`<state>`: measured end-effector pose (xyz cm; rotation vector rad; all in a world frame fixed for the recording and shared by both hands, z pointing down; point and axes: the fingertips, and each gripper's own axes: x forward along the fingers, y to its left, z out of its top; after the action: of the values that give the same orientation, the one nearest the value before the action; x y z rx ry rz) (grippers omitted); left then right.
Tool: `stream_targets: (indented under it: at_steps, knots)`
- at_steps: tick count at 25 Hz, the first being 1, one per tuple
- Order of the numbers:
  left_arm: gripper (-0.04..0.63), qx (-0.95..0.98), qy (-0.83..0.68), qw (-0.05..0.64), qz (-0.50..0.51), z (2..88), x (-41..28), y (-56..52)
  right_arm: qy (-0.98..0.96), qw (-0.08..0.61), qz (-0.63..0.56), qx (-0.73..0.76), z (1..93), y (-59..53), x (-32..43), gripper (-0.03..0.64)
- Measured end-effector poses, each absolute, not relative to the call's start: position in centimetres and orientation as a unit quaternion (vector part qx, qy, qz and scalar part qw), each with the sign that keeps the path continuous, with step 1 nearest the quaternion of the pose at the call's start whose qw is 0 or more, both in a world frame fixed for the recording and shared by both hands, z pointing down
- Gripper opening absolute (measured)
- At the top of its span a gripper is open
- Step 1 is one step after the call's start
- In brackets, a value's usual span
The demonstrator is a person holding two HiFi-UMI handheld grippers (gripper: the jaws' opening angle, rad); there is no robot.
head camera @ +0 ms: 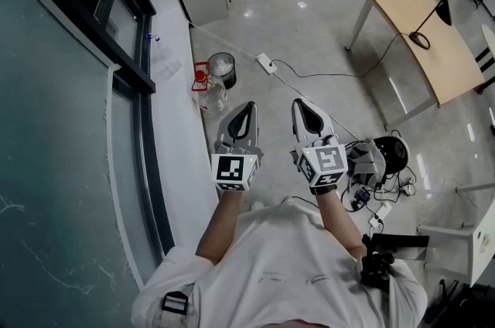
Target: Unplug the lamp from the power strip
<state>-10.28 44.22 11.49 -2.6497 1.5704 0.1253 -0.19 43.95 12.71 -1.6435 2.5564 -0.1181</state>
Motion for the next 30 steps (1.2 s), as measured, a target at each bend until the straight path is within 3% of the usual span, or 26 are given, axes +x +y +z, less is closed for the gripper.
stream_targets:
  at_steps: [10,30]
  knots:
    - [0.0,-0.859,0.509,0.03,0.042,11.6,-10.1,44.6,0.861,0.004,-0.019,-0.508,14.0,44.2,-1.6,0.009]
    - [0.0,-0.871,0.49,0.017,0.041,12.0,-11.5,47.5,0.859,-0.008,-0.034,-0.51,15.1,47.9,-3.7,0.009]
